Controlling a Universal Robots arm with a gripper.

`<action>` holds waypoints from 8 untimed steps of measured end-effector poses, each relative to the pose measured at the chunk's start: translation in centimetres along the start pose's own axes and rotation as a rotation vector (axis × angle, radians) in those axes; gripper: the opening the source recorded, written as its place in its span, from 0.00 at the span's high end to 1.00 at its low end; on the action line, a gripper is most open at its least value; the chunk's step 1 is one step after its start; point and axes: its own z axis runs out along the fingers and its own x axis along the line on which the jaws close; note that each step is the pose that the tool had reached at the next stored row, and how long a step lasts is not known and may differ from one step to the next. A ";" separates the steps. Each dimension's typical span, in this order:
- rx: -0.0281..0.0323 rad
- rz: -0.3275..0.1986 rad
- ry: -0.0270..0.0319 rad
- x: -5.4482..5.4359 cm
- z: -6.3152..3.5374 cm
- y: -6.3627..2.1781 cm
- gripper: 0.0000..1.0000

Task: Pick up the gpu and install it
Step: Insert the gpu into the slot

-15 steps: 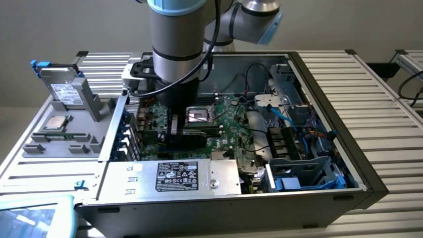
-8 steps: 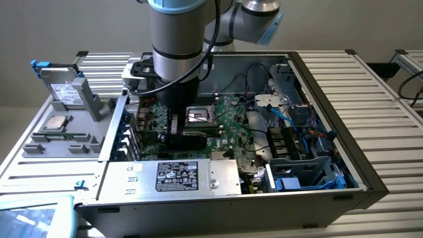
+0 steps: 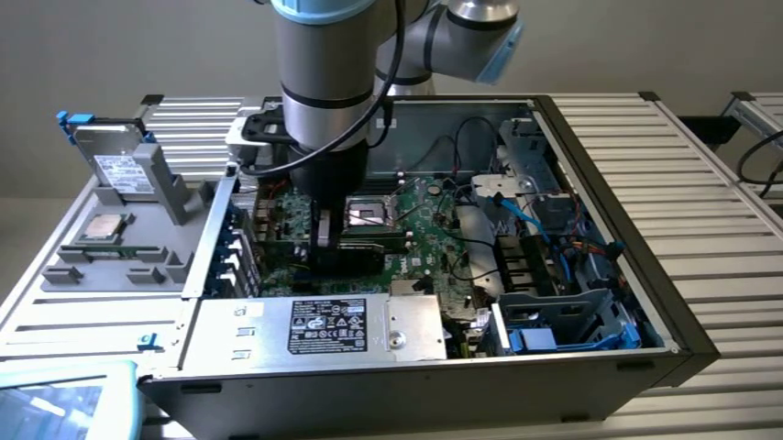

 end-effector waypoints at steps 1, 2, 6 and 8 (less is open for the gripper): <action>0.0000 0.000 -0.0001 0.0 0.01 0.02 0.72; -0.0001 0.001 0.0000 -0.1 0.02 0.03 0.72; -0.0002 0.007 -0.0006 -0.2 0.03 0.07 0.72; -0.0002 0.009 -0.0008 -0.3 0.04 0.13 0.72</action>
